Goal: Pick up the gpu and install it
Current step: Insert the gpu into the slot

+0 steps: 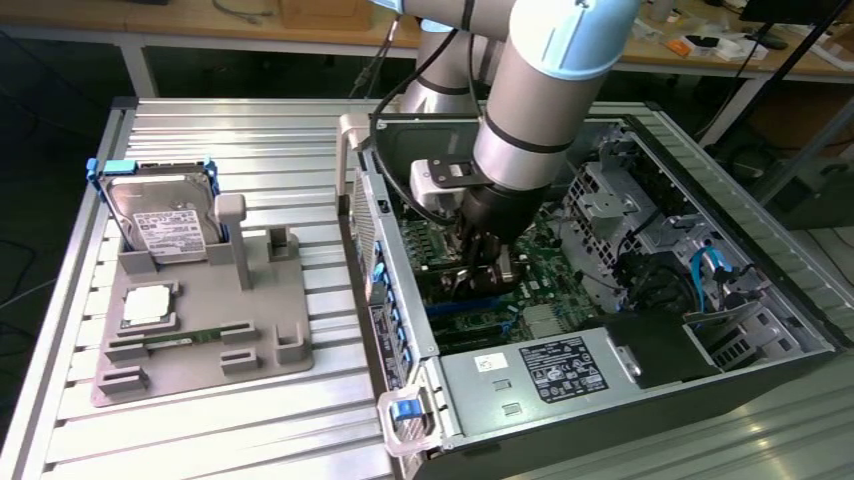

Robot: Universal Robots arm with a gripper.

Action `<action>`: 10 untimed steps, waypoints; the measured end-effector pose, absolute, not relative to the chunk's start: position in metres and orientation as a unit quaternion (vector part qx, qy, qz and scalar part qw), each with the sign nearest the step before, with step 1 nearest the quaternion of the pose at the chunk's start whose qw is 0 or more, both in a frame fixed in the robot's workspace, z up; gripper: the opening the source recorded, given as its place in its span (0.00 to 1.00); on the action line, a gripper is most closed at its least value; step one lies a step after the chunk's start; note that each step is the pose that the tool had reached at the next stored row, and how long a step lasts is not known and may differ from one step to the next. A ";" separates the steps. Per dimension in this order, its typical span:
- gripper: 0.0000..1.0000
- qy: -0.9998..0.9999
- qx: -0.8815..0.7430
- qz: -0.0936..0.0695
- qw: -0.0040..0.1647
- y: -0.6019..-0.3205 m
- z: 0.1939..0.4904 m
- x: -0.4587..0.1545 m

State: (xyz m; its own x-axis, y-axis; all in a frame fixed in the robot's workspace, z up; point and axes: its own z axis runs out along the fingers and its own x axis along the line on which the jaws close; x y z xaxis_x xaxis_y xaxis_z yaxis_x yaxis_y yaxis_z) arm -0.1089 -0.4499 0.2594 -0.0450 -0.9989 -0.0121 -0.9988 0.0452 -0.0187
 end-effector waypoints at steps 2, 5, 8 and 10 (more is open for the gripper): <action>0.30 0.723 -0.691 -0.003 0.011 -0.450 0.259 -0.109; 0.30 0.723 -0.691 -0.003 0.011 -0.450 0.259 -0.115; 0.30 0.723 -0.691 -0.004 0.012 -0.450 0.259 -0.122; 0.30 0.723 -0.691 -0.004 0.012 -0.450 0.259 -0.123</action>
State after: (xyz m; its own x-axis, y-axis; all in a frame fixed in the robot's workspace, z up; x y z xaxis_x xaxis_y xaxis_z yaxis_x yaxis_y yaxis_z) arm -0.1225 -0.4499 0.2594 -0.0448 -0.9989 -0.0123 -0.9987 0.0451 -0.0230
